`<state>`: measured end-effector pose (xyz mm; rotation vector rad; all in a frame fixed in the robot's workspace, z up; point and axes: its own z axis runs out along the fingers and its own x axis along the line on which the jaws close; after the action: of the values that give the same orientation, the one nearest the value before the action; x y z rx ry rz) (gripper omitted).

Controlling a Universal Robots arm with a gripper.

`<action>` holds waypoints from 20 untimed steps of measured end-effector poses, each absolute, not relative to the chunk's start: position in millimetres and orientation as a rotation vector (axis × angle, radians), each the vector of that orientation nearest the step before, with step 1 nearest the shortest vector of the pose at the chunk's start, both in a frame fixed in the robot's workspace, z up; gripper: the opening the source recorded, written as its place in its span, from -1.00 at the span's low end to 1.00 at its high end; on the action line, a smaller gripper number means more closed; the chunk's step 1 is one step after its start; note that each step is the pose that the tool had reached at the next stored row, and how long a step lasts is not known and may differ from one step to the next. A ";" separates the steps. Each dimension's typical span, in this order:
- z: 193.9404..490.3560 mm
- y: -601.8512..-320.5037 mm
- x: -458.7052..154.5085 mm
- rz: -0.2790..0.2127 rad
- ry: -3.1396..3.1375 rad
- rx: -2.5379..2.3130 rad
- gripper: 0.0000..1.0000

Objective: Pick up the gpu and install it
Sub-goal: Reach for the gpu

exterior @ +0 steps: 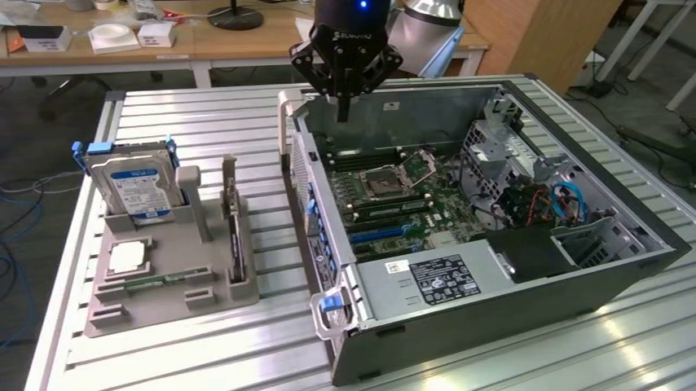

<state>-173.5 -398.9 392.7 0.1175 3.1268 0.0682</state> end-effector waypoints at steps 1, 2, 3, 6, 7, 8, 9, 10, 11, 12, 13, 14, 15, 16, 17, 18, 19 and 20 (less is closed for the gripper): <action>392.7 -398.8 -174.2 0.068 3.127 0.118 -0.80; 392.6 -398.8 -174.9 0.068 3.127 0.118 -0.80; 392.6 -398.8 -175.5 0.068 3.127 0.118 -0.80; 392.6 -398.8 -177.1 0.068 3.127 0.118 -0.80; 392.6 -398.8 -177.3 0.068 3.128 0.117 -0.80; 392.7 -398.8 -177.3 0.068 3.128 0.117 -0.80; 392.7 -398.8 -177.3 0.068 3.128 0.117 -0.80; 392.7 -398.9 -177.4 0.068 3.128 0.118 -0.80; 392.7 -398.9 -177.4 0.068 3.128 0.118 -0.80; 392.7 -398.9 -177.4 0.068 3.128 0.118 -0.80; 392.7 -399.0 -178.5 0.068 3.128 0.118 -0.80; 392.7 -399.0 -180.3 0.068 3.128 0.118 -0.80; 392.7 -399.0 -182.6 0.068 3.128 0.118 -0.80; 392.7 -399.1 -185.8 0.068 3.128 0.118 -0.80; 392.6 -399.3 -188.8 0.068 3.128 0.118 -0.80; 392.6 -399.4 -191.4 0.068 3.128 0.117 -0.80; 392.7 -399.4 -194.0 0.068 3.128 0.117 -0.80; 392.7 -399.5 -196.7 0.068 3.128 0.117 -0.80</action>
<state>-196.7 -399.5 392.7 0.1173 3.1278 0.0683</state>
